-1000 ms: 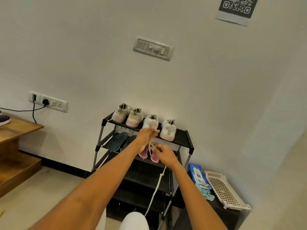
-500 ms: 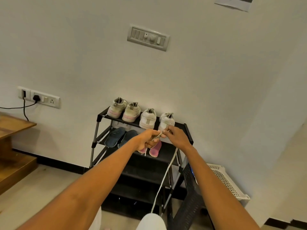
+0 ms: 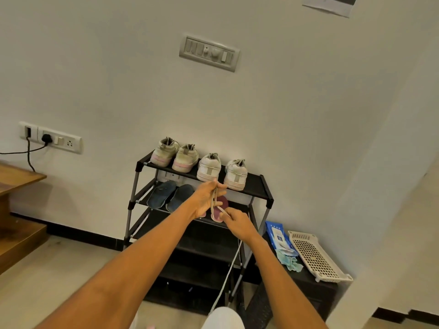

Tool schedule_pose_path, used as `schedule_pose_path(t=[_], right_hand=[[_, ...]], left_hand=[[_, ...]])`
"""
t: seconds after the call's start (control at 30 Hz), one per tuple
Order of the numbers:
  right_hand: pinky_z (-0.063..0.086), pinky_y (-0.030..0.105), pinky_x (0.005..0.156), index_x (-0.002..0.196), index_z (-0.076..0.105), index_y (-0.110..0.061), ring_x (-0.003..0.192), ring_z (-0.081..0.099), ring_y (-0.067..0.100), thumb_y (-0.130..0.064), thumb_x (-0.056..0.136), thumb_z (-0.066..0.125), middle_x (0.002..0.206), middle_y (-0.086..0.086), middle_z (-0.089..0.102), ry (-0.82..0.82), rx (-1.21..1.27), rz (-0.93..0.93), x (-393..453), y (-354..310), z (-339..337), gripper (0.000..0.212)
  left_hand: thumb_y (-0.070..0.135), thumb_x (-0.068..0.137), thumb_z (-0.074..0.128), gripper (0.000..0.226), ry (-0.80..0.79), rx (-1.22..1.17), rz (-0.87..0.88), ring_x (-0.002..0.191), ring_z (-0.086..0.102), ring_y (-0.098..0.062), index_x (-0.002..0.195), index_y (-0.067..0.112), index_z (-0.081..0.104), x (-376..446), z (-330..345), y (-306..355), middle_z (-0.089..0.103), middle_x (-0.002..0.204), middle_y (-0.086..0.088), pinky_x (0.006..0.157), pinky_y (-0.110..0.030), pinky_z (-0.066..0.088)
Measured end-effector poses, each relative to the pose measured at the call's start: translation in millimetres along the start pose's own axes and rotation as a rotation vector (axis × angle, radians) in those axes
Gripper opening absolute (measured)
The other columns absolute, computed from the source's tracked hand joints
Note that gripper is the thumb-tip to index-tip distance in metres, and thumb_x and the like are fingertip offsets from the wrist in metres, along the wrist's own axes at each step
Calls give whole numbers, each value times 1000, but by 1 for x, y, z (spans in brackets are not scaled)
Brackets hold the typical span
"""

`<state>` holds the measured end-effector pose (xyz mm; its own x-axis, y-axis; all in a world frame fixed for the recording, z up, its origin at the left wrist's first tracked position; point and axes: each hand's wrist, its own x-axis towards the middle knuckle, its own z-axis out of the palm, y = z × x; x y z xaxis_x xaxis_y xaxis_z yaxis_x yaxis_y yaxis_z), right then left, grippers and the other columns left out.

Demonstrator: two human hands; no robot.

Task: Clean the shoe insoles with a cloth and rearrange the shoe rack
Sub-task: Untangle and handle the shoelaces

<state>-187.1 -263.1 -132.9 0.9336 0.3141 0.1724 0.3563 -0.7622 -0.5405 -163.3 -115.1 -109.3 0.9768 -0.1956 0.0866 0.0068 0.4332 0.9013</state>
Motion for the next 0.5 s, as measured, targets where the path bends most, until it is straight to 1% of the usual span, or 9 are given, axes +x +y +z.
schedule_pose_path(t=[0.07,0.13,0.2,0.23,0.3,0.33,0.4,0.43,0.5], right_hand=[[44,37,68,74,56,-19,67,52,15,-34,94,47,72,0,57,-14,-23,-46,-1,-8,-9,26],[38,27,64,70,56,-23,62,48,9,-31,95,49,67,-6,53,-34,-40,-111,0,-19,-19,27],[34,19,58,72,57,-19,58,44,3,-26,96,48,63,-10,49,-46,-38,-147,1,-32,-31,27],[33,16,57,74,58,-15,57,43,2,-25,96,47,62,-10,48,-32,-26,-155,2,-36,-36,27],[33,17,57,77,57,-13,59,44,3,-25,98,45,65,-8,49,39,-23,-154,6,-40,-48,27],[34,20,58,78,57,-13,63,46,6,-28,98,44,68,-5,52,89,-38,-138,10,-38,-53,28],[39,29,64,79,57,-14,70,52,14,-35,98,43,74,0,57,169,-66,-89,14,-30,-60,31],[39,32,66,79,57,-14,71,52,15,-37,98,42,74,0,57,195,-59,-71,16,-26,-62,33],[38,30,65,81,57,-12,72,51,15,-36,98,42,74,-1,55,229,-12,-34,17,-20,-60,33]], left_hand=[[26,102,36,31,55,169,15,115,51,-21,87,12,59,-3,3,-2,58,118,-7,99,-49,38],[26,102,35,31,98,355,28,99,56,-15,93,11,61,-7,5,-4,60,108,-6,84,-35,49],[22,102,37,28,63,488,53,80,59,-12,96,9,61,-11,7,-5,63,91,-5,66,-23,52],[20,102,37,26,17,504,60,77,61,-14,96,10,61,-12,8,-6,64,87,-4,65,-22,53],[18,102,34,26,-81,453,37,71,67,-16,101,11,60,-16,11,-5,68,85,-3,65,-25,57],[18,103,32,28,-117,419,13,62,66,-14,102,11,59,-18,13,-4,70,82,-3,59,-23,56],[21,104,29,31,-174,356,-34,44,53,-7,102,9,58,-19,15,0,68,74,-3,47,-18,46],[22,103,29,33,-213,316,-58,41,45,-7,100,8,58,-20,14,2,65,69,-2,44,-17,40],[23,102,29,34,-296,239,-128,39,35,-7,90,7,57,-20,10,5,51,55,1,42,-17,33]])
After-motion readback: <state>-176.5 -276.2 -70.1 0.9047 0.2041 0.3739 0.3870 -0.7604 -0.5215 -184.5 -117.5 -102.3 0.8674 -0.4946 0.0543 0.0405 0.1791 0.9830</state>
